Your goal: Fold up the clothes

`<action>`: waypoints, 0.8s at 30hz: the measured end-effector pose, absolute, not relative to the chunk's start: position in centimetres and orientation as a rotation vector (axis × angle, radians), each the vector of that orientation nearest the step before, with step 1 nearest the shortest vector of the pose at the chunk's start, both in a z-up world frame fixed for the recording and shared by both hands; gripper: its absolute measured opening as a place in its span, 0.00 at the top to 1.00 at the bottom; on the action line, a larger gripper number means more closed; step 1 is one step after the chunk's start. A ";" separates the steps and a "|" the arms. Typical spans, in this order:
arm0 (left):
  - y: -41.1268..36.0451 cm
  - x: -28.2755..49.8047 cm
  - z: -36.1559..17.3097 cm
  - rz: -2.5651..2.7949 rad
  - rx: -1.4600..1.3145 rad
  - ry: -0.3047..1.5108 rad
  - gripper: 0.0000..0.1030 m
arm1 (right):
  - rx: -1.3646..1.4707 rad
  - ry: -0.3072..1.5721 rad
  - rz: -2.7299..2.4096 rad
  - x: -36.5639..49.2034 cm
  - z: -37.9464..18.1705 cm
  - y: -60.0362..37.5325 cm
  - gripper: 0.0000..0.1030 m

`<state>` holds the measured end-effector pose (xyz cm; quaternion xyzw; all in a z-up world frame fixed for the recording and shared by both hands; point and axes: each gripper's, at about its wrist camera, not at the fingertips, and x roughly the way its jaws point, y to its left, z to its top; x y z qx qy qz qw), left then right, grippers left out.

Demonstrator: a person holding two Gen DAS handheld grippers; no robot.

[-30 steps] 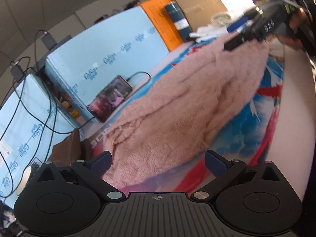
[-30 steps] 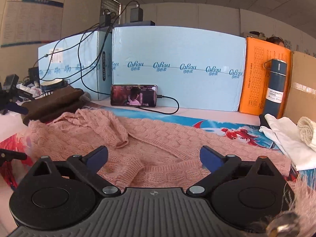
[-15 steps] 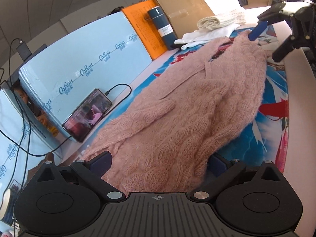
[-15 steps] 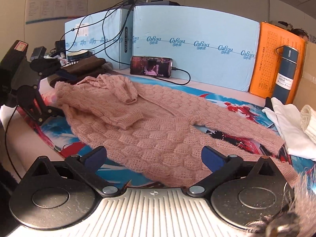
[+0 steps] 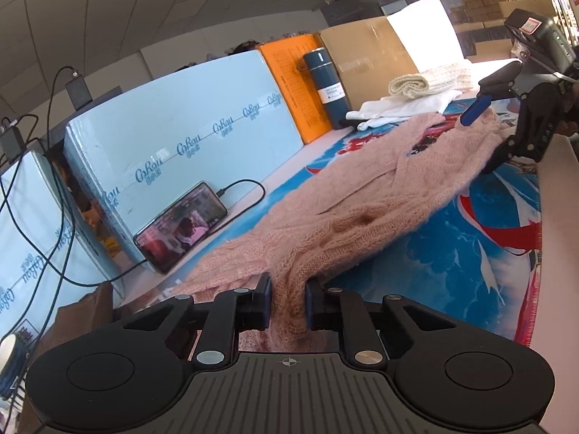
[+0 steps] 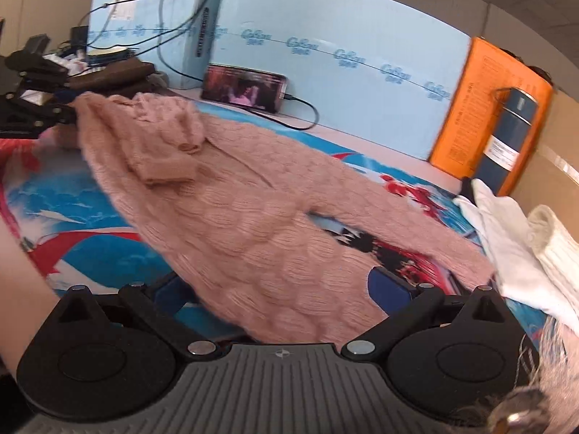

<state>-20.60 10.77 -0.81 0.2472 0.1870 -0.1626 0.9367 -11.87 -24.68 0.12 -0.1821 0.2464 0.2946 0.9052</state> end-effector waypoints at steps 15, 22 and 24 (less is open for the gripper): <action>12.3 -12.8 1.4 -0.156 0.179 0.325 0.83 | 0.088 0.387 0.556 -4.9 2.6 -28.5 0.89; 13.4 -8.2 1.4 -0.135 0.163 0.429 0.68 | 0.103 0.466 0.500 -0.4 2.9 -27.7 0.88; 14.3 -8.0 1.2 -0.119 0.151 0.450 0.64 | 0.121 0.497 0.465 0.5 2.7 -28.1 0.81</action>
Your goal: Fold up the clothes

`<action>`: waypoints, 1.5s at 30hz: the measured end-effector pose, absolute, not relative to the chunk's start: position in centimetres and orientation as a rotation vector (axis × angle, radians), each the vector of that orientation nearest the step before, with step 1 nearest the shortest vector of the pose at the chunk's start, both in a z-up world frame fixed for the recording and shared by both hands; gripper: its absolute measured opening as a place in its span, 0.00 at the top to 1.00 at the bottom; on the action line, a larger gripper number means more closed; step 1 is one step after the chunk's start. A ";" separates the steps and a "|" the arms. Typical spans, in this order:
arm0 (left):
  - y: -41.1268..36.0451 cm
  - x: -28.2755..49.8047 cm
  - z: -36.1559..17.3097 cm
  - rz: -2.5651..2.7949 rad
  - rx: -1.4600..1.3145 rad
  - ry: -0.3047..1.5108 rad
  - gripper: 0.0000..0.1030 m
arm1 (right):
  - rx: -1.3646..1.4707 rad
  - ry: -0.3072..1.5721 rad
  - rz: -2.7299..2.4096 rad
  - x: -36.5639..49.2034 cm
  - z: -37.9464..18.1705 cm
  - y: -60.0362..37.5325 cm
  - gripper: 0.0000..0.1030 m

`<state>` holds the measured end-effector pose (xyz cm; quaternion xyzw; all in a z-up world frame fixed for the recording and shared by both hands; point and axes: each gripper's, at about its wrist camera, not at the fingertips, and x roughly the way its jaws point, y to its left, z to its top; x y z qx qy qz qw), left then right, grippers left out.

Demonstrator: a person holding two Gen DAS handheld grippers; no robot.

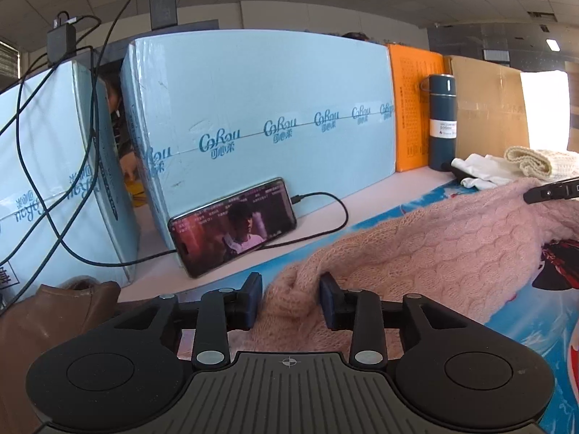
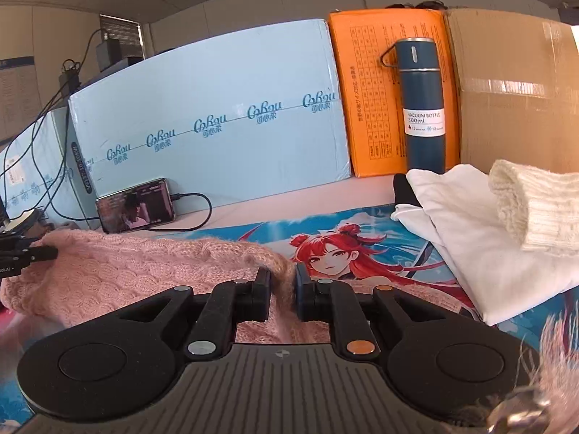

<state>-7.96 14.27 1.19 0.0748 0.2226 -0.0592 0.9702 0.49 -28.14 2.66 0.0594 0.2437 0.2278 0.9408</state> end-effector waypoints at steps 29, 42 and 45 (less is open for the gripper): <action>17.1 -11.2 0.3 -0.070 -0.081 0.329 0.90 | 0.099 0.392 0.118 -0.9 3.4 -31.5 0.90; 18.7 -9.6 -0.9 -0.018 -0.147 0.415 0.72 | 0.168 0.593 0.027 1.7 2.2 -31.7 0.85; 18.7 -10.5 -0.6 0.035 -0.156 0.392 0.22 | 0.272 0.617 -0.028 1.9 2.0 -33.1 0.48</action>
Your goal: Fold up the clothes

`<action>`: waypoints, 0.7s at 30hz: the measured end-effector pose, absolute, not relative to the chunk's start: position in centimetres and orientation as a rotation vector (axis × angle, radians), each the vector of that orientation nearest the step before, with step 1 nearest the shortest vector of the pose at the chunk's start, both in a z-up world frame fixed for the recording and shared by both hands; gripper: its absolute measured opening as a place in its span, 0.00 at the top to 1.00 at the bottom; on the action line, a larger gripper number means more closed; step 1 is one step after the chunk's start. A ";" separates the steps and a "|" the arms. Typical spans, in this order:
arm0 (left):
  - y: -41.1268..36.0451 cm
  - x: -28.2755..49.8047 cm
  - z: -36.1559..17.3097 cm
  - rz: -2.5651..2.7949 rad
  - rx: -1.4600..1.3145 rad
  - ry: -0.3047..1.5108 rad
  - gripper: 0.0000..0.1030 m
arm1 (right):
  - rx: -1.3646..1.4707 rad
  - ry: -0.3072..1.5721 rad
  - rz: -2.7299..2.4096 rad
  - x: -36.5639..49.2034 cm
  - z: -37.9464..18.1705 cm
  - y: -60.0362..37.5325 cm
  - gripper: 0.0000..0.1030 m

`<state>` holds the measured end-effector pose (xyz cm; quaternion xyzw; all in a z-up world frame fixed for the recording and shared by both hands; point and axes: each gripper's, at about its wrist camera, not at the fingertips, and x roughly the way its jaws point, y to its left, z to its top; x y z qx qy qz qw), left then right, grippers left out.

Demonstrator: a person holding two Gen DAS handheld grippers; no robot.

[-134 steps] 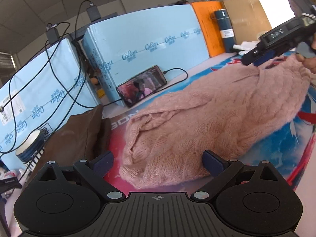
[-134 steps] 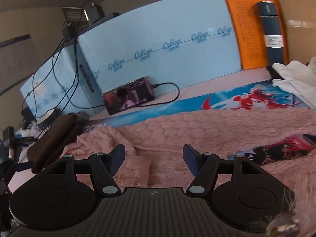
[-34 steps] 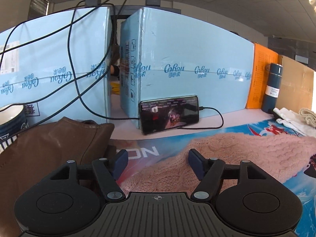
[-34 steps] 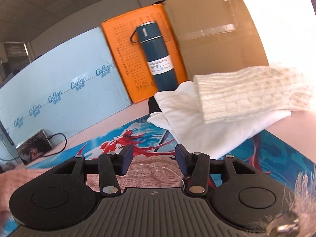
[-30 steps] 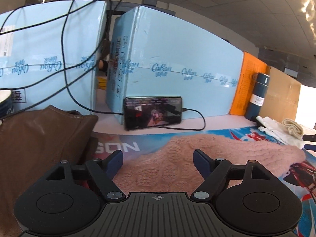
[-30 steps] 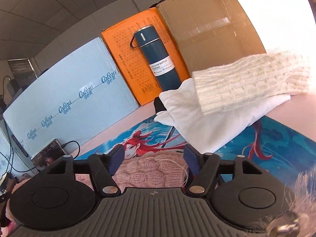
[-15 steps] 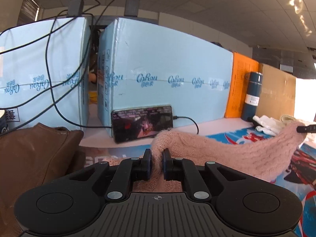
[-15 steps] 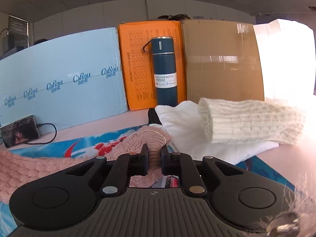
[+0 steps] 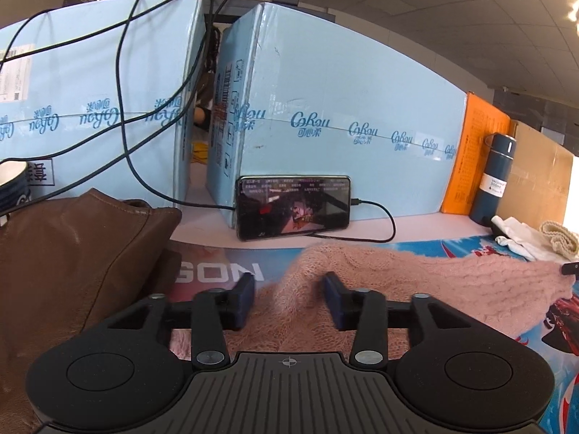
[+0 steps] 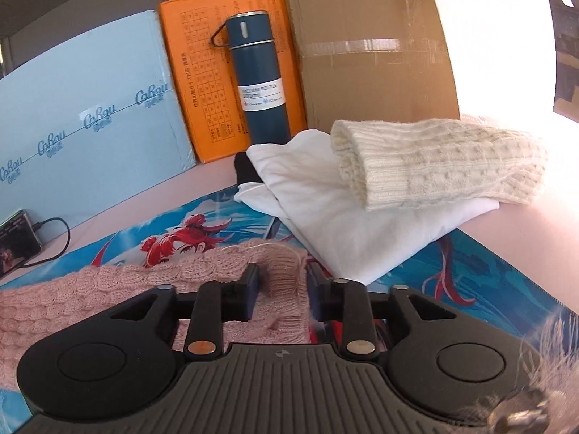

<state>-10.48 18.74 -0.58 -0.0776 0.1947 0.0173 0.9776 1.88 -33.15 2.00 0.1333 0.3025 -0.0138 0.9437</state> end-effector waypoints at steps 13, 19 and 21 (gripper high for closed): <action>19.9 -11.1 -1.1 0.051 -0.245 0.417 0.10 | 0.243 0.588 0.015 0.6 0.6 -29.9 0.85; 20.2 -11.0 -1.3 0.028 -0.270 0.429 0.10 | 0.305 0.377 0.075 -5.0 5.0 -30.6 0.85; 20.0 -11.1 -1.2 0.012 -0.264 0.428 0.10 | 0.310 0.321 0.070 -6.8 6.2 -31.4 0.85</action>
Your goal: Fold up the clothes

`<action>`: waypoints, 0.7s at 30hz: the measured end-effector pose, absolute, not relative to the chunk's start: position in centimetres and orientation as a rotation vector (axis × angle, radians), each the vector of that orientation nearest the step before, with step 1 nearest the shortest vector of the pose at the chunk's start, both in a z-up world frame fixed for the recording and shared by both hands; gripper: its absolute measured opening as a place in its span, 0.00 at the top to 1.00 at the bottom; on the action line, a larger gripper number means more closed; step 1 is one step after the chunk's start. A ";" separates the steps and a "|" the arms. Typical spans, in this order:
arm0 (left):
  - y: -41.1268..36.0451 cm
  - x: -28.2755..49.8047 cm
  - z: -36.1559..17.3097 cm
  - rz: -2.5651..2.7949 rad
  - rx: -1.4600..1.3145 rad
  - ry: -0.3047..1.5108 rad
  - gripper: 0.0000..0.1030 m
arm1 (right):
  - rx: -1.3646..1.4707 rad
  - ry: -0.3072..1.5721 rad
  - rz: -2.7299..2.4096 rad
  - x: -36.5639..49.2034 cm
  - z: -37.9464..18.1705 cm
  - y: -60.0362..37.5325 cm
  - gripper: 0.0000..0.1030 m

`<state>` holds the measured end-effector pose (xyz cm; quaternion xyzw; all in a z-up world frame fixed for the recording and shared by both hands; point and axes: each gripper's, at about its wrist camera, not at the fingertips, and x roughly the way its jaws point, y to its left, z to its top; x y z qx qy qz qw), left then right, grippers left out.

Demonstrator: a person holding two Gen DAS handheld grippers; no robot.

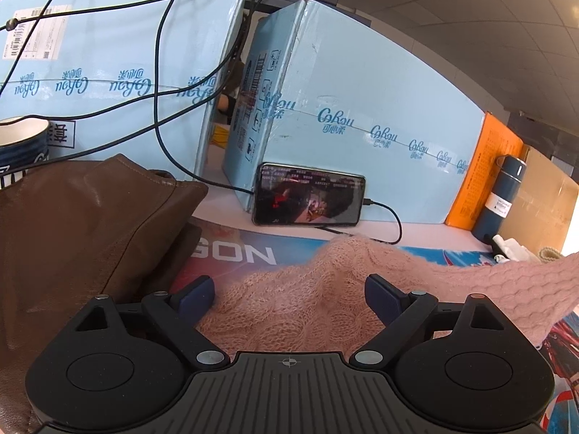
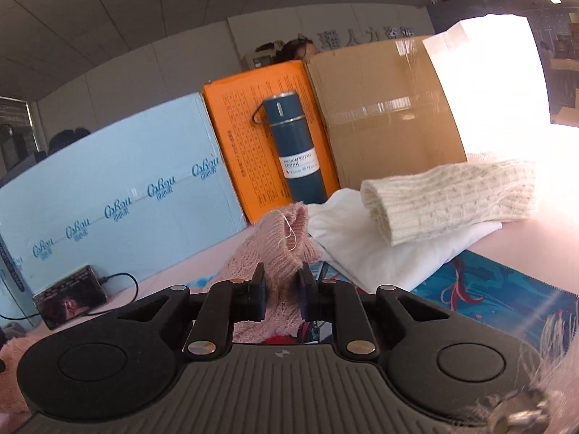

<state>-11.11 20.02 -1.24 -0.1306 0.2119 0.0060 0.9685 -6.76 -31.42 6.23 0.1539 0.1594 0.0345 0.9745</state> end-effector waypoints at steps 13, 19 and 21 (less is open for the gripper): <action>17.4 -11.4 -1.1 -0.075 -0.176 0.443 0.10 | 0.382 0.320 0.134 -6.6 6.0 -32.2 0.85; 18.0 -11.6 -1.1 -0.081 -0.216 0.433 0.10 | 0.357 0.435 0.311 -5.2 4.0 -26.2 0.85; 18.1 -11.7 -1.1 -0.086 -0.222 0.433 0.10 | 0.345 0.470 0.335 -4.8 3.4 -24.8 0.85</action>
